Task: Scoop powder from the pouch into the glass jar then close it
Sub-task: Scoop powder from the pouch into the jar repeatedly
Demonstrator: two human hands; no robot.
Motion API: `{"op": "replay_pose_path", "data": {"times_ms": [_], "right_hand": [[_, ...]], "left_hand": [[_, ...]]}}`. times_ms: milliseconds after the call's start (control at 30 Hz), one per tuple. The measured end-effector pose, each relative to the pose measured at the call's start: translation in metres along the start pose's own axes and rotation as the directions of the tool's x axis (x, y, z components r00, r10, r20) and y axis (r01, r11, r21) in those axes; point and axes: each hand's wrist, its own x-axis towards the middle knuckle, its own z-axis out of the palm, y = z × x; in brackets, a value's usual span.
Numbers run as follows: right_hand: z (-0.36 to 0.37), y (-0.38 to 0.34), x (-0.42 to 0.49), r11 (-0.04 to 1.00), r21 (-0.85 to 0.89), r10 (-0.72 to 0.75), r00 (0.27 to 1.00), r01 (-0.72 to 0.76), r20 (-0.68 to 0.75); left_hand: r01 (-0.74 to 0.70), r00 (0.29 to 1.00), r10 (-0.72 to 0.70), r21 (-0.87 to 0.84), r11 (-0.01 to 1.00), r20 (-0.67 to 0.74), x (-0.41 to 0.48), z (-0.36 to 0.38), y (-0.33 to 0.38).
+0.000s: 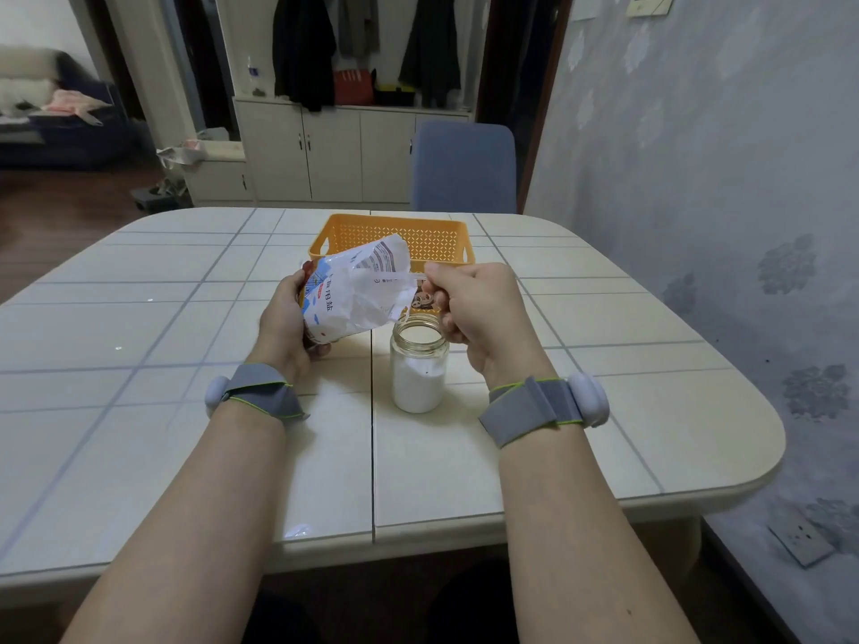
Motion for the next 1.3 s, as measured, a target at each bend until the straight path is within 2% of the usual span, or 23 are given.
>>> {"op": "replay_pose_path", "data": {"times_ms": [200,567,933,1033,1167,1300], "right_hand": [[-0.012,0.005,-0.008,0.998,0.045,0.05,0.999,-0.049,-0.006],[-0.051,0.004,-0.021,0.992,0.121,0.038,0.999,-0.033,-0.039],[-0.069,0.022,-0.029,0.994,0.06,0.096,0.995,-0.095,-0.015],[-0.066,0.023,-0.029,0.999,-0.003,0.051,0.999,-0.051,-0.001],[-0.064,0.027,-0.028,0.993,-0.08,-0.086,0.995,0.082,-0.047],[-0.06,0.029,-0.028,0.978,-0.037,-0.208,0.974,0.205,-0.095]], "left_hand": [[0.003,1.0,-0.003,-0.012,1.0,0.011,0.003,-0.001,0.0],[0.003,1.0,-0.002,-0.051,0.999,0.014,0.006,-0.004,-0.002],[-0.013,1.0,0.013,-0.033,0.999,-0.007,0.007,-0.005,-0.004],[-0.011,1.0,0.011,-0.033,0.999,-0.017,0.007,-0.006,-0.003],[-0.005,1.0,0.005,-0.031,0.999,-0.007,0.005,-0.004,-0.002],[-0.008,1.0,0.008,-0.031,0.999,-0.009,0.001,-0.002,-0.002]]}}
